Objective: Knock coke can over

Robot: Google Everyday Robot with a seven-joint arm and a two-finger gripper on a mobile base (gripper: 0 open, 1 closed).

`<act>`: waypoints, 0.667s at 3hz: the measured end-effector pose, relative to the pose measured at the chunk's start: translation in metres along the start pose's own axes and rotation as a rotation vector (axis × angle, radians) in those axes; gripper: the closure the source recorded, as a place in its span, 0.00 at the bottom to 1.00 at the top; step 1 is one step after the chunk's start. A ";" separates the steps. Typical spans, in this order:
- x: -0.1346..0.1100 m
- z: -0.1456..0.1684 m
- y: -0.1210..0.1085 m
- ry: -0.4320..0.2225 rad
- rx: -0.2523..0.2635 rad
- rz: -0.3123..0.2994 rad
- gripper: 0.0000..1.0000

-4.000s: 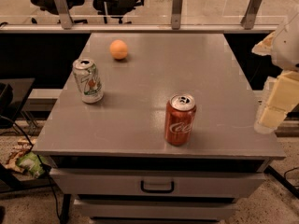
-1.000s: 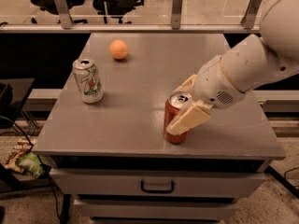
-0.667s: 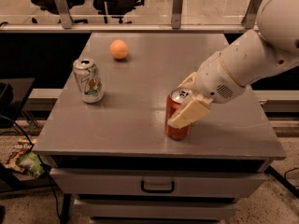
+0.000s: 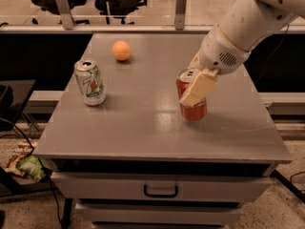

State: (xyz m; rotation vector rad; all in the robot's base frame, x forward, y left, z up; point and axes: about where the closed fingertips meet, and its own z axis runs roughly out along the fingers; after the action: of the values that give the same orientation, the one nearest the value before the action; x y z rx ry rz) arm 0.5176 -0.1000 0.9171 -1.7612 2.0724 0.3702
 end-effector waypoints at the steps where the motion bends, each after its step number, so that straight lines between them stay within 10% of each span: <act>1: -0.004 -0.001 -0.013 0.120 0.001 -0.034 1.00; 2: -0.007 0.010 -0.027 0.269 0.002 -0.082 1.00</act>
Offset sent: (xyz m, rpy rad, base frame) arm 0.0440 0.0062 -0.0101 -0.4805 0.0276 0.1055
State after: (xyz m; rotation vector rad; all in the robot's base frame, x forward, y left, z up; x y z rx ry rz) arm 0.5460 -0.0941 0.9130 -1.9804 2.1661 0.1117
